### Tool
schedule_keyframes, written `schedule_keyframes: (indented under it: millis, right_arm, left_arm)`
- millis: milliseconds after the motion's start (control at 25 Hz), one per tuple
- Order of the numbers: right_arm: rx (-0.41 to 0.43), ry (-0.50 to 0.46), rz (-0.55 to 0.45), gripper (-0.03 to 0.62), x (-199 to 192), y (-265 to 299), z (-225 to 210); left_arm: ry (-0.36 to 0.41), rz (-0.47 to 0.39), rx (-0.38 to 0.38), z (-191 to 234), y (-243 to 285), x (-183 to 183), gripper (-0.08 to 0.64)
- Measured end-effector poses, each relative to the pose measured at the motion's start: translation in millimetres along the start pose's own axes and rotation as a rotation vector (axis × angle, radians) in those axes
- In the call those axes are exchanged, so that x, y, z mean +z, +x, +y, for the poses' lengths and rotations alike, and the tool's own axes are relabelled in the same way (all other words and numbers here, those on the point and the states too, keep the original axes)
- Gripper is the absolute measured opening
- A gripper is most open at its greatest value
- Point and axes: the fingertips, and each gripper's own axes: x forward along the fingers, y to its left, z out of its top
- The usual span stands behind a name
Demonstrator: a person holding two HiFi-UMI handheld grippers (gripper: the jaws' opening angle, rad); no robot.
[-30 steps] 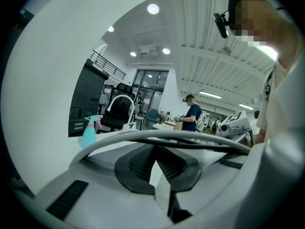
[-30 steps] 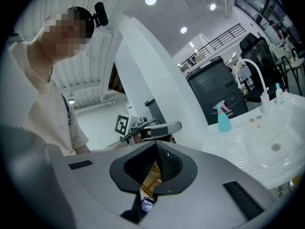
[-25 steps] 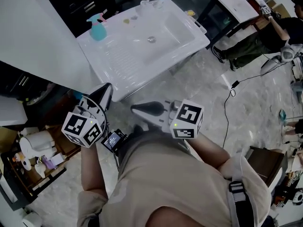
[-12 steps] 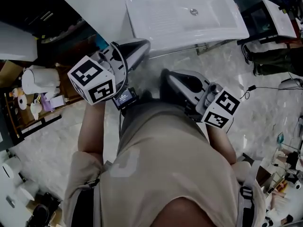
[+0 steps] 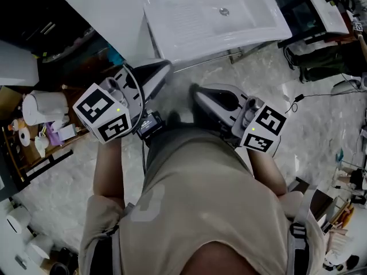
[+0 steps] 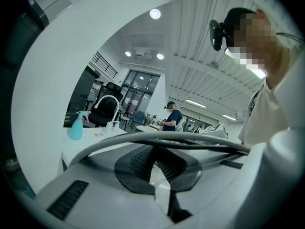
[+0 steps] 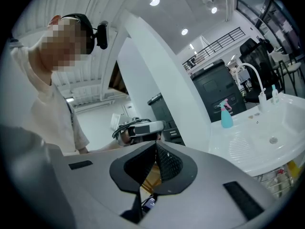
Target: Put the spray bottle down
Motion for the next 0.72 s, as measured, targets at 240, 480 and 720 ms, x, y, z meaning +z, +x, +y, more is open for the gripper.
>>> schedule_keyframes:
  millis: [240, 480, 720]
  right_arm:
    - [-0.011, 0.029, 0.018, 0.02, -18.2, 13.3, 2.7]
    - [-0.049, 0.015, -0.023, 0.018, -4.1, -10.1, -7.4]
    - [-0.05, 0.006, -0.048, 0.02, 2.7, -33.2, -10.0]
  left_arm:
    - [-0.064, -0.045, -0.015, -6.2, -4.0, -14.9, 0.009]
    - [-0.041, -0.07, -0.079, -27.9, 19.5, -5.1, 0.009]
    - [-0.011, -0.07, -0.092, -40.4, 38.4, 5.6, 0.009]
